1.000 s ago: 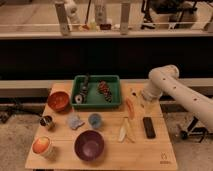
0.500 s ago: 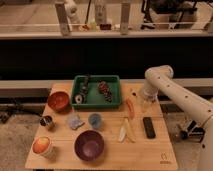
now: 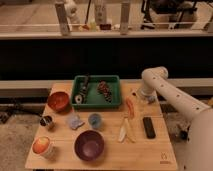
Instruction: Place fork in red bowl
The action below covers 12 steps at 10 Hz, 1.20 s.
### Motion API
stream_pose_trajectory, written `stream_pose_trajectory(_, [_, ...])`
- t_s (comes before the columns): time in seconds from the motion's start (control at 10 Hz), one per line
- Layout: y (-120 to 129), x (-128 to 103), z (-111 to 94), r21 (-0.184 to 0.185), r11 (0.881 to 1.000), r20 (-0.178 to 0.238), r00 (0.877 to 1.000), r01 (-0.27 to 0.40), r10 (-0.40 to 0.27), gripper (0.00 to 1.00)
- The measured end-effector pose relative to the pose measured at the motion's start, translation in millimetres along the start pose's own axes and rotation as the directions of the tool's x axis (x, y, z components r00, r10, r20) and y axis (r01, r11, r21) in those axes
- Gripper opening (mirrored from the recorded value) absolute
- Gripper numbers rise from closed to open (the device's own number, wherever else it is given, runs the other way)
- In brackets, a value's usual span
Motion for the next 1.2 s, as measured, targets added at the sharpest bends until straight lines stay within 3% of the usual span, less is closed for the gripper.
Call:
stream_pose_trajectory(0.3, [-6, 0, 10, 0.001, 1.0, -0.015, 1.0, 0.008, -0.008, 0.8])
stream_pose_trajectory(1.2, [-23, 11, 26, -0.006, 0.999, -0.002, 0.999, -0.039, 0.039, 0.8])
